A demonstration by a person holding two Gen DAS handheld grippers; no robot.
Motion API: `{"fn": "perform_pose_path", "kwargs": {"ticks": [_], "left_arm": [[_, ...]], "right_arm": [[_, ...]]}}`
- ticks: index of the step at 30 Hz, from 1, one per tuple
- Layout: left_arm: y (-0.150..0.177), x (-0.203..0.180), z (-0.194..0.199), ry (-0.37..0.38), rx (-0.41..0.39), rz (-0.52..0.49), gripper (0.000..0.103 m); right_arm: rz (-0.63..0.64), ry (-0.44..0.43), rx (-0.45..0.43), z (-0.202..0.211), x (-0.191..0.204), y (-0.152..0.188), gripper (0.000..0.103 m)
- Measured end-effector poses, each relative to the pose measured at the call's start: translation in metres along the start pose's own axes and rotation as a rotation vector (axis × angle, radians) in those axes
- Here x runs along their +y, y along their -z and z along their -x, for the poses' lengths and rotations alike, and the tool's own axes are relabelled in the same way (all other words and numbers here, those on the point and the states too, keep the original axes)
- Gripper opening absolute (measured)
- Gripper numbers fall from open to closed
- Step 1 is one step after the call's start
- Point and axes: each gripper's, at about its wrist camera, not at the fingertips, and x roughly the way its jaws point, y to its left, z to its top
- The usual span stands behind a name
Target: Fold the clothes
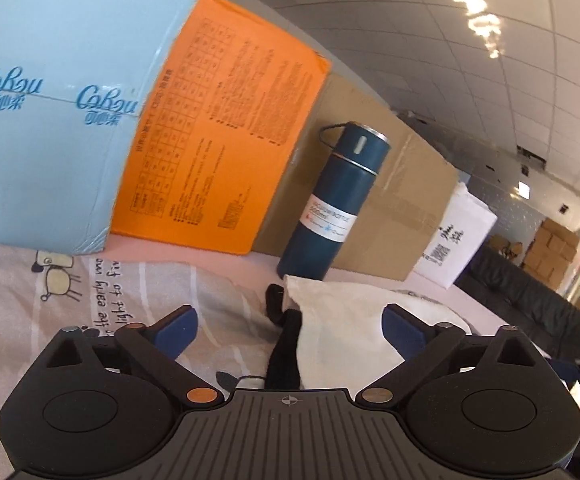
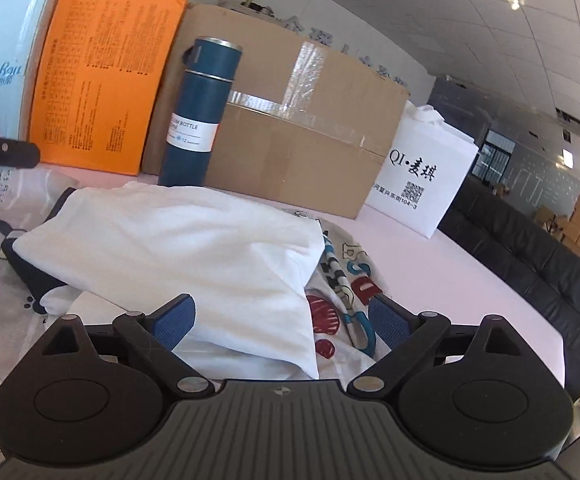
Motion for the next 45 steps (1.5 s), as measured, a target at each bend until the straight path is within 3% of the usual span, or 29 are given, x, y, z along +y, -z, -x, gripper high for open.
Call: {"fn": "perform_pose_path", "kwargs": {"ticks": [2, 6, 12, 16, 17, 19, 20, 21, 24, 29, 31, 34, 36, 39, 40, 42, 45], "left_arm": [[0.004, -0.008, -0.001, 0.098, 0.061, -0.102, 0.103], [0.02, -0.034, -0.01, 0.122, 0.182, -0.294, 0.103], [0.031, -0.047, -0.012, 0.185, 0.245, -0.368, 0.103], [0.038, -0.054, -0.023, 0.16, 0.302, -0.379, 0.103], [0.04, -0.056, -0.024, 0.156, 0.309, -0.387, 0.103], [0.041, -0.058, -0.026, 0.164, 0.318, -0.395, 0.103], [0.041, -0.058, -0.026, 0.164, 0.317, -0.389, 0.103], [0.041, -0.057, -0.027, 0.157, 0.317, -0.381, 0.103], [0.041, -0.059, -0.034, 0.105, 0.329, -0.362, 0.103], [0.037, -0.056, -0.045, 0.02, 0.305, -0.286, 0.103], [0.033, -0.049, -0.046, 0.008, 0.293, -0.235, 0.103], [0.032, -0.05, -0.045, -0.022, 0.286, -0.245, 0.103], [0.028, -0.054, -0.041, -0.116, 0.272, -0.28, 0.103], [0.015, -0.044, -0.035, -0.167, 0.271, -0.238, 0.103], [0.01, -0.038, -0.033, -0.192, 0.287, -0.226, 0.103], [0.0, -0.03, -0.026, -0.217, 0.28, -0.207, 0.103], [-0.018, -0.016, -0.01, -0.25, 0.208, -0.141, 0.103]], "right_arm": [[0.112, -0.013, -0.025, -0.004, 0.015, -0.001, 0.094], [0.223, -0.119, -0.07, -0.005, 0.028, 0.0, 0.094], [0.289, -0.221, -0.088, -0.005, 0.032, 0.007, 0.091], [0.331, -0.271, -0.094, -0.01, 0.034, 0.012, 0.088], [0.341, -0.287, -0.099, -0.011, 0.034, 0.013, 0.078], [0.356, -0.326, -0.115, -0.013, 0.031, 0.015, 0.049], [0.355, -0.341, -0.121, -0.015, 0.028, 0.015, 0.028], [0.351, -0.356, -0.119, -0.017, 0.025, 0.015, 0.017], [0.279, -0.408, -0.123, -0.02, 0.013, 0.013, 0.01], [0.153, -0.467, -0.149, -0.014, -0.004, 0.008, 0.007], [0.164, -0.477, -0.155, -0.009, -0.006, 0.007, 0.007], [0.234, -0.468, -0.144, -0.002, 0.0, 0.011, 0.006], [0.29, -0.457, -0.132, 0.002, 0.006, 0.015, 0.006], [0.329, -0.458, -0.095, 0.0, 0.013, 0.025, 0.007], [0.329, -0.463, -0.082, 0.0, 0.014, 0.027, 0.008], [0.289, -0.488, -0.066, 0.0, 0.011, 0.027, 0.022], [0.188, -0.553, -0.08, 0.004, 0.002, 0.021, 0.035]]}}
